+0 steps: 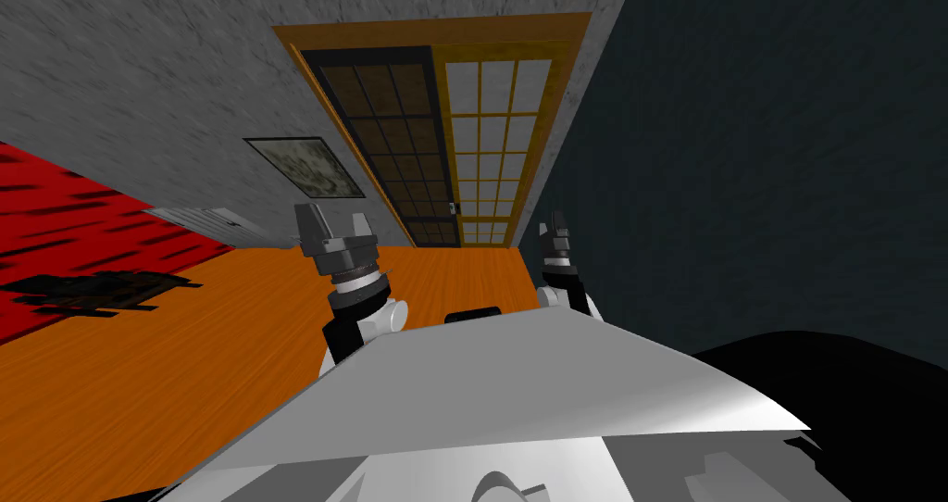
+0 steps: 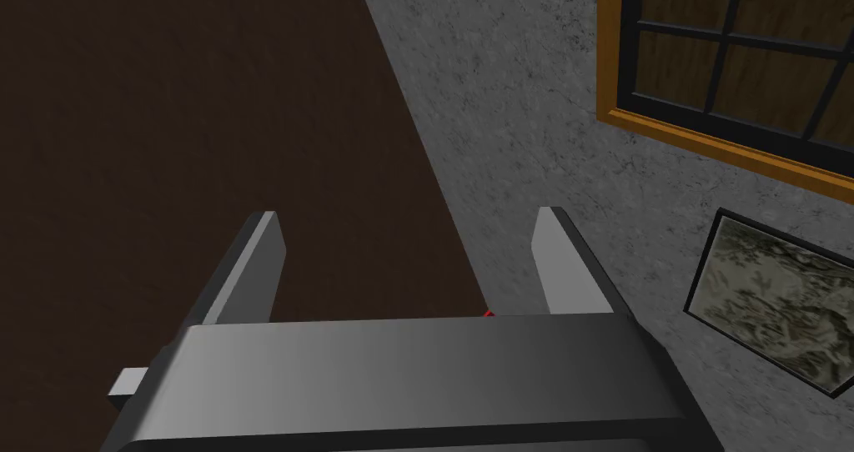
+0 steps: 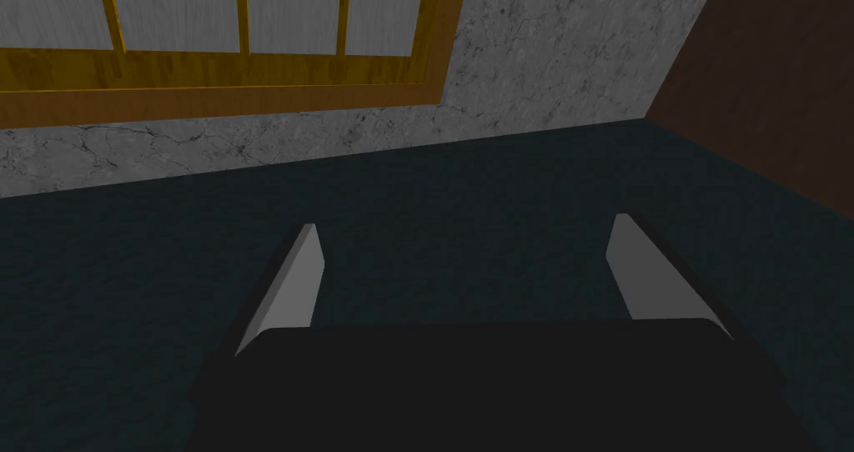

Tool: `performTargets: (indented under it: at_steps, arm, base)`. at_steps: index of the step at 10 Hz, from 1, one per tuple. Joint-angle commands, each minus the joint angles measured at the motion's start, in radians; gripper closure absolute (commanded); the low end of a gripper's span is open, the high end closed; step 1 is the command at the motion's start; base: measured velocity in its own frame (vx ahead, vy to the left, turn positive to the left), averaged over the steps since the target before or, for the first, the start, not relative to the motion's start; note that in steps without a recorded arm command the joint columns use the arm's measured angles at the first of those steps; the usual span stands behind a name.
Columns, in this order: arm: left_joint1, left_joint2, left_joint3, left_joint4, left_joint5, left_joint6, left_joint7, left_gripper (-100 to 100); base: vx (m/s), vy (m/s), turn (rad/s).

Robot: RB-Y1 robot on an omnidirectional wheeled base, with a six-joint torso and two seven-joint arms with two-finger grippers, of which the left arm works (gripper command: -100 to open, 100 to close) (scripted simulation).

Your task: Pull the door open

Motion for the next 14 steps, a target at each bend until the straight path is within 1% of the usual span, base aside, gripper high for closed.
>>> performTargets:
  at_steps: [1,4,5,6,9,10,14]
  arm:
    - [-0.01,0.007,0.004,0.033,-0.006,-0.005,-0.023,-100]
    - [-0.032,0.021,0.013,0.105,-0.02,-0.015,-0.074,-100]
    - [-0.037,0.023,0.015,0.121,-0.023,-0.018,-0.085,-100]
    - [-0.047,0.028,0.019,0.153,-0.03,-0.022,-0.108,-100]
    - [-0.063,0.036,0.026,0.208,-0.04,-0.03,-0.147,-100]
    - [-0.076,0.041,0.03,0.249,-0.048,-0.036,-0.176,-100]
    - [-0.103,0.05,0.041,0.337,-0.065,-0.049,-0.238,-100]
  base:
    - [0.066,0.075,-0.028]
    - [0.156,-0.022,-0.006]
    - [0.161,-0.011,-0.01]
    - [0.149,-0.001,-0.014]
    - [0.101,-0.001,-0.009]
    - [0.106,-0.003,-0.022]
    - [0.117,-0.008,-0.01]
